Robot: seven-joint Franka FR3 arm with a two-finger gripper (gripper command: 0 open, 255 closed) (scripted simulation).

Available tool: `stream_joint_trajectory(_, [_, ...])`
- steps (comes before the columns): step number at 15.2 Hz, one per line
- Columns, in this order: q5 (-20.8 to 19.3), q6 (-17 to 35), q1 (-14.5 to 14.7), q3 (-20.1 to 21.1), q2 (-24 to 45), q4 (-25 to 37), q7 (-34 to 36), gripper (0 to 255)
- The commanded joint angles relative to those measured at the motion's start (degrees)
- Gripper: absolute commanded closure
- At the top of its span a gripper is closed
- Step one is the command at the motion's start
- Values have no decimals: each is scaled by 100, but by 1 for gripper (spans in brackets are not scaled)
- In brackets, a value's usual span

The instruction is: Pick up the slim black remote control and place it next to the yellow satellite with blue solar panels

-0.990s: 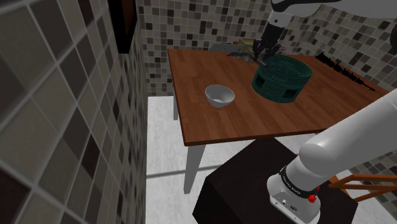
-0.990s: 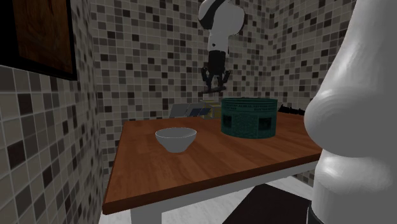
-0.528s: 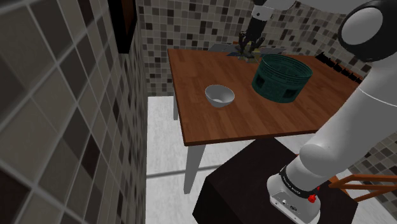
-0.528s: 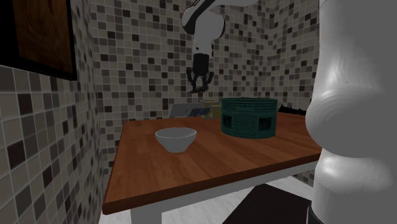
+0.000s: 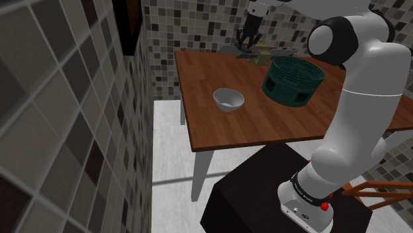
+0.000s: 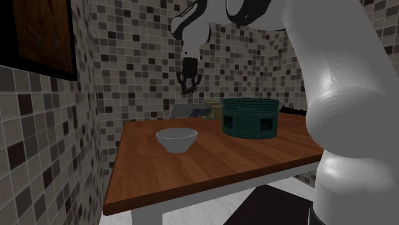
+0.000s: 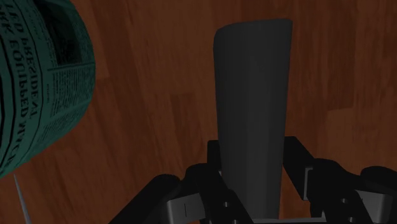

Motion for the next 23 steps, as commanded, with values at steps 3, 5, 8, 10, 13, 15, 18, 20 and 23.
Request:
stream_joint_trajectory(3, [14, 258, 16, 11, 78, -177, -10, 255])
stream_joint_trajectory(5, [13, 422, 28, 12, 58, -362, -24, 255])
stream_joint_trajectory(8, [16, 661, 44, 15, 41, -619, -46, 255])
stream_joint_trajectory(10, [19, 815, 52, 17, 39, -777, -61, 255])
stream_joint_trajectory(13, [27, 1041, 63, 21, 47, -996, -83, 255])
stream_joint_trajectory(15, [35, 1187, 68, 25, 59, -1131, -99, 255])
stream_joint_trajectory(18, [48, 1402, 75, 31, 88, -1319, -123, 255])
stream_joint_trajectory(20, [59, 1543, 78, 35, 114, -1434, -139, 255])
stream_joint_trajectory(23, [77, 1748, 82, 43, 163, -1594, -164, 255])
